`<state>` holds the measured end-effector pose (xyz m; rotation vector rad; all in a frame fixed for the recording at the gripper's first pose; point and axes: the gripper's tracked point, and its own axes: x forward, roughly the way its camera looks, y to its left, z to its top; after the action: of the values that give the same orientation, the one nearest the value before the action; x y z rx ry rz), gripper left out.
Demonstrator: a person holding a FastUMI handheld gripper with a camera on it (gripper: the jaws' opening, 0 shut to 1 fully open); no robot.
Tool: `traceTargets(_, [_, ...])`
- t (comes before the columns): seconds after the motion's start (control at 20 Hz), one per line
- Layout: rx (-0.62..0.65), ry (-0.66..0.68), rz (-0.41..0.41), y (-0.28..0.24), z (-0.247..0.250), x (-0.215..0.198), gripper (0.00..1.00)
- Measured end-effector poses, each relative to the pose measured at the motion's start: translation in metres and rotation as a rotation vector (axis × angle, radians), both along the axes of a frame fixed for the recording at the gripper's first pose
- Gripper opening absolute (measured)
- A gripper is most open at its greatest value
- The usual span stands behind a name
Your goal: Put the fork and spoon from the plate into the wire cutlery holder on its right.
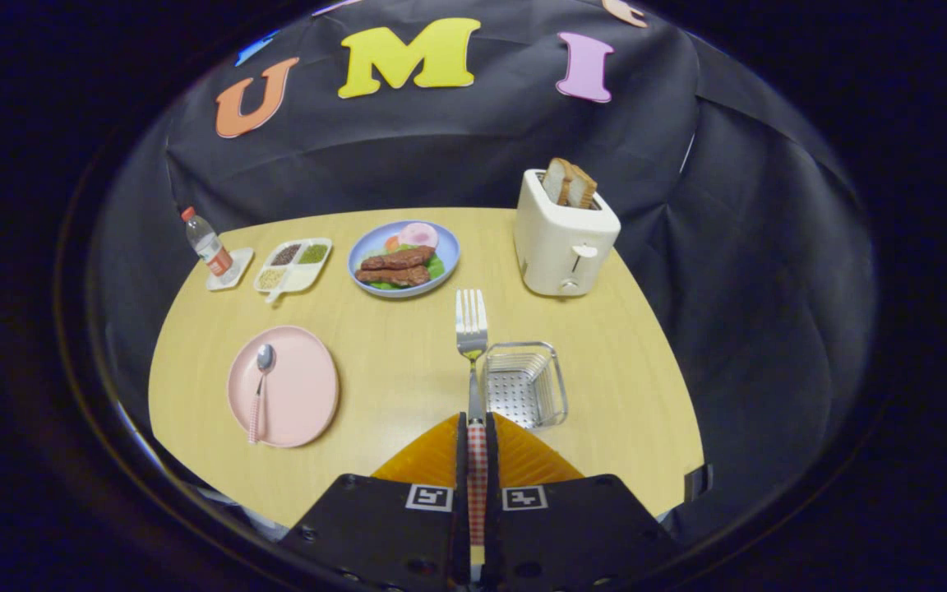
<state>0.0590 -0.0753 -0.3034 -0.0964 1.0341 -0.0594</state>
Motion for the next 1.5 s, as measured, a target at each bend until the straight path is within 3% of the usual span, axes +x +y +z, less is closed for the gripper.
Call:
traceTargets(0.4, [-0.013, 0.208, 0.063, -0.035, 0.019, -0.007, 0.07])
traceTargets(0.95, [0.108, 0.646, -0.042, -0.046, 0.004, -0.010, 0.07])
traceTargets(1.5, [0.093, 0.834, -0.129, -0.038, -0.040, 0.014, 0.07])
